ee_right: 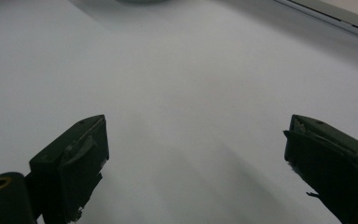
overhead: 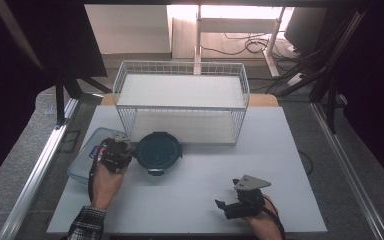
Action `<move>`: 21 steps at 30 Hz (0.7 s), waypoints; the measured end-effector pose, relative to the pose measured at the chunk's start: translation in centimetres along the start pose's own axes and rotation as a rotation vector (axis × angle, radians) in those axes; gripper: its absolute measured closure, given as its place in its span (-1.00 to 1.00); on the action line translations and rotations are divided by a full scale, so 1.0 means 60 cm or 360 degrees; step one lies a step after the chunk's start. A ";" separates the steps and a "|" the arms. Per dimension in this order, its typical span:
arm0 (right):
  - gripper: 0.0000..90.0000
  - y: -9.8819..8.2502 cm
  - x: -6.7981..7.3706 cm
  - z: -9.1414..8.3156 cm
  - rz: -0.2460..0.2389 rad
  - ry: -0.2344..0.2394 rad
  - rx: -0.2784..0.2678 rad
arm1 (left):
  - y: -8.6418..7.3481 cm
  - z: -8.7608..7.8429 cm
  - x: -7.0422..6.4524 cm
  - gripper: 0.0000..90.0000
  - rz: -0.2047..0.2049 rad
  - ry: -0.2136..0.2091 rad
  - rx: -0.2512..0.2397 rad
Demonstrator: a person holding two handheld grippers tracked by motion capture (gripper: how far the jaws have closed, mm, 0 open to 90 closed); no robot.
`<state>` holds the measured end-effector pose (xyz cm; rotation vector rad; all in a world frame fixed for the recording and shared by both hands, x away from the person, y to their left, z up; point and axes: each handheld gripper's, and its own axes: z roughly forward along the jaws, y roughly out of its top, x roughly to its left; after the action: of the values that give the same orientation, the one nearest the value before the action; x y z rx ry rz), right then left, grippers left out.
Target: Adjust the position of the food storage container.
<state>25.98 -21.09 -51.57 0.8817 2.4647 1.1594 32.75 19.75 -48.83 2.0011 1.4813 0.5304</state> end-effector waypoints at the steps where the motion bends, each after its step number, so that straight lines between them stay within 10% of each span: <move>1: -0.86 0.000 0.000 0.000 0.0001 0.0000 -0.0002 | 0.002 0.002 -0.006 1.00 0.0009 -0.0015 -0.0007; 15: -0.86 0.000 -0.001 -0.001 0.0024 0.0009 -0.0009 | 0.027 0.029 -0.067 1.00 0.0111 -0.0305 -0.0043; 21: -0.86 -0.001 -0.003 -0.004 0.0027 -0.0003 -0.0009 | 0.059 0.061 -0.058 1.00 0.0128 -0.0214 -0.0044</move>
<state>26.00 -21.36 -51.46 0.9030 2.4558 1.1703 36.54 14.86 -49.12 2.0397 1.3111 0.4381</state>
